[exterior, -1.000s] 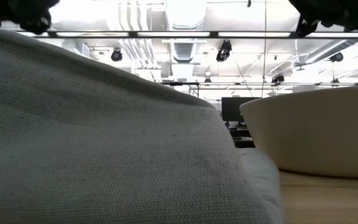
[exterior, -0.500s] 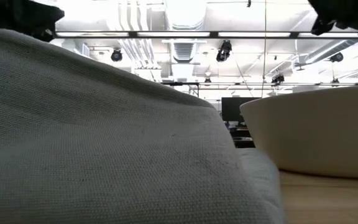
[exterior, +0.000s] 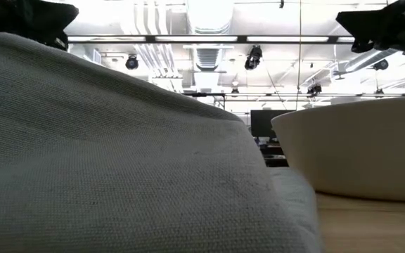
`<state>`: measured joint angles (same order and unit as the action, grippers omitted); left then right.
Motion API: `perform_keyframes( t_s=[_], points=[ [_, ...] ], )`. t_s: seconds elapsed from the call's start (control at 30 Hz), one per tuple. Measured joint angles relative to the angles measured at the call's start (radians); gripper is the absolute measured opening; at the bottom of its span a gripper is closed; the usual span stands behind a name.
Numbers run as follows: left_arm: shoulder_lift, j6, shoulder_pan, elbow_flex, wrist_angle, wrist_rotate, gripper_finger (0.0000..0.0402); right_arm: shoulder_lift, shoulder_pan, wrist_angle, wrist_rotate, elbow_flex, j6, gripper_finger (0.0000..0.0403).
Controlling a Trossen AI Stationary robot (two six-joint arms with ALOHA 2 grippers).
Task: Set up tray
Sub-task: Put the yellow cup on the black serving tray
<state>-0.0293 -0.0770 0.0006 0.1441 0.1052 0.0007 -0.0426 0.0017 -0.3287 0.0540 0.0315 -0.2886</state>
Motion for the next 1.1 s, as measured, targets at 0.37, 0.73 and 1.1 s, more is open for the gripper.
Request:
perform_keyframes(
  t_s=[0.37, 0.73, 1.1],
  points=[
    [-0.011, 0.069, 0.0, 0.064, 0.003, -0.004, 0.0, -0.001, 0.0, 0.012, 0.001, 0.0, 0.0, 0.0018],
    [-0.04, 0.155, 0.0, 0.226, -0.323, -0.118, 0.0, -0.001, 0.0, 0.011, 0.001, 0.0, 0.0, 0.0018],
    [-0.361, 0.124, 0.0, 0.552, -0.781, -0.297, 0.0032, 0.0, 0.0, 0.011, 0.001, 0.0, 0.0, 0.0018]
  ],
)
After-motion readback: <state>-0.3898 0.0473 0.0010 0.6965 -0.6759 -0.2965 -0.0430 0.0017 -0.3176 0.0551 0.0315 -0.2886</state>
